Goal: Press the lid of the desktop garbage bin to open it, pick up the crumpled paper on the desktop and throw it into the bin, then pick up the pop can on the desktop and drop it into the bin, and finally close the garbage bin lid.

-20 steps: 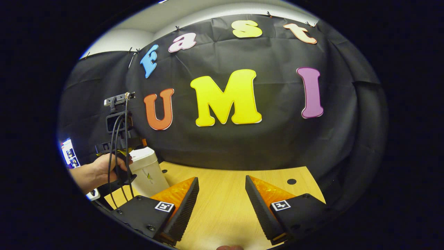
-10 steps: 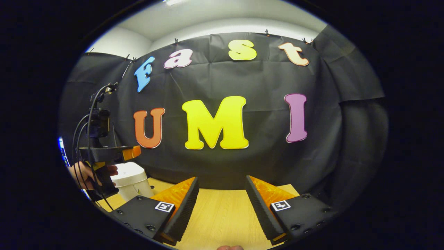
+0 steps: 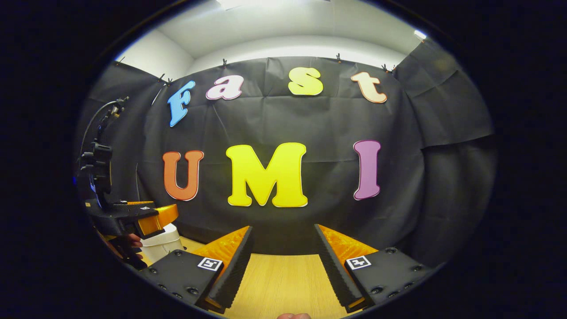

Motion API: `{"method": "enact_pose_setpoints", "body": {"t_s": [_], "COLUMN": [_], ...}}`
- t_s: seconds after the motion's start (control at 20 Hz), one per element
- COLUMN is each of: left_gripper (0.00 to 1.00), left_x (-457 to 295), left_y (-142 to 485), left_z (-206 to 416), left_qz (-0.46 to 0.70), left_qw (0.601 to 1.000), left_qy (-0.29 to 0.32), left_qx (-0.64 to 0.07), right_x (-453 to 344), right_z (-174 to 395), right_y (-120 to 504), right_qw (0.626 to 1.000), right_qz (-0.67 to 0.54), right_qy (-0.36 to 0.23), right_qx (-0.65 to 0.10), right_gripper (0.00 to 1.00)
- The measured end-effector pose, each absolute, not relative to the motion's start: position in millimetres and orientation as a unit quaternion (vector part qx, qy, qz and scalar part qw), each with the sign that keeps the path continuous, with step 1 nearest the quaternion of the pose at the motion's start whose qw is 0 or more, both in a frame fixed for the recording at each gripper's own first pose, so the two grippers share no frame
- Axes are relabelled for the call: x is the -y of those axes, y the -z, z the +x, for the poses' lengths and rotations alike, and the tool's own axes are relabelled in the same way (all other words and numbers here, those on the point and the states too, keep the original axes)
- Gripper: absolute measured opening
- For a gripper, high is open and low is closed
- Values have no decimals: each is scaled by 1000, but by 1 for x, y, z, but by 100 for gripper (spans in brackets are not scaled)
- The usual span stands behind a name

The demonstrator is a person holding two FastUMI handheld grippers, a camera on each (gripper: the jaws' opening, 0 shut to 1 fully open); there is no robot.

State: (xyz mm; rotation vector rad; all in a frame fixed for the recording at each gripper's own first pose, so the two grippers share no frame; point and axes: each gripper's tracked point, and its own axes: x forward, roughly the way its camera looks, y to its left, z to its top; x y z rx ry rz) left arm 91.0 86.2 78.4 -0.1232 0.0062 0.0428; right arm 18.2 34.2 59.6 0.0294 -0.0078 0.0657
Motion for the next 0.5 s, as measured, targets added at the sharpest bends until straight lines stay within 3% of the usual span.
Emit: {"method": "enact_pose_setpoints", "body": {"t_s": [0.5], "left_gripper": [96], "left_x": [-65], "left_y": [-80], "left_z": [64], "left_qz": [-55], "left_qw": [998], "left_qy": [-9], "left_qx": [19], "right_x": [-37], "right_z": [19], "right_y": [-62], "right_qw": [1000], "right_qz": [-6], "right_qy": [-28], "right_qx": [11], "right_gripper": [86]}}
